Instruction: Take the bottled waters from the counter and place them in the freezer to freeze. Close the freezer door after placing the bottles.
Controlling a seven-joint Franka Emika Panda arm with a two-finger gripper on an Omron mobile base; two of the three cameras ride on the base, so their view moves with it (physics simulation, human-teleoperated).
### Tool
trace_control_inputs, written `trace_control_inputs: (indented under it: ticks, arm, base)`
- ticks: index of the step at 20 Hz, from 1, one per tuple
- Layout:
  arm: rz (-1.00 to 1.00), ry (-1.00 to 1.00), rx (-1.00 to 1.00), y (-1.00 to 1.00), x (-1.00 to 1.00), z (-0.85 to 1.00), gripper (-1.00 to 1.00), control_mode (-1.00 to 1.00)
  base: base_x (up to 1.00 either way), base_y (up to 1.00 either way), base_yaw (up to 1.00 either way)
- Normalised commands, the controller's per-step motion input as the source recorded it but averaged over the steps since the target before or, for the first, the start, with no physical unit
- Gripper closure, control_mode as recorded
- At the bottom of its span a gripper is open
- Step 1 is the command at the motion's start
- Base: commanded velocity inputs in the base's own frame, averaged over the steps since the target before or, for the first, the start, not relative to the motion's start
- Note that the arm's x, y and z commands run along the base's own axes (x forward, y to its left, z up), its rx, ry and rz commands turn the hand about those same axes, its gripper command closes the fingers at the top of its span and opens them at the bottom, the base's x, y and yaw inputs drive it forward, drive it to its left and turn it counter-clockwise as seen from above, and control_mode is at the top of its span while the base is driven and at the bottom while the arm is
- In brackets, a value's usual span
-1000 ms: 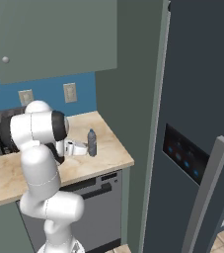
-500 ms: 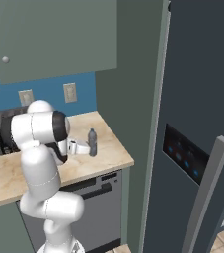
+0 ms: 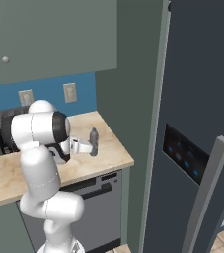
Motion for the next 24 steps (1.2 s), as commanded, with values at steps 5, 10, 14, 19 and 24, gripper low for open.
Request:
trace_control_inputs:
  ticks: [5, 10, 14, 19, 24]
  arm:
    - [0.0, -0.04, 0.0, 0.0, 0.0, 0.0, 1.0, -1.0]
    - [0.01, -0.05, 0.01, -0.09, 0.0, 0.0, 1.0, -1.0]
    - [0.01, -0.1, 0.04, -0.14, -0.04, 0.0, 1.0, -1.0]
    - [0.0, -0.14, 0.08, 0.0, -0.57, 0.71, 1.0, -1.0]
    - [0.04, -0.03, 0.09, 0.02, -0.84, 1.0, 1.0, -1.0]
  base:
    - [0.0, 0.0, 0.0]
    - [0.0, 0.0, 0.0]
    - [0.0, 0.0, 0.0]
    - [0.0, 0.0, 0.0]
    - [0.0, 0.0, 0.0]
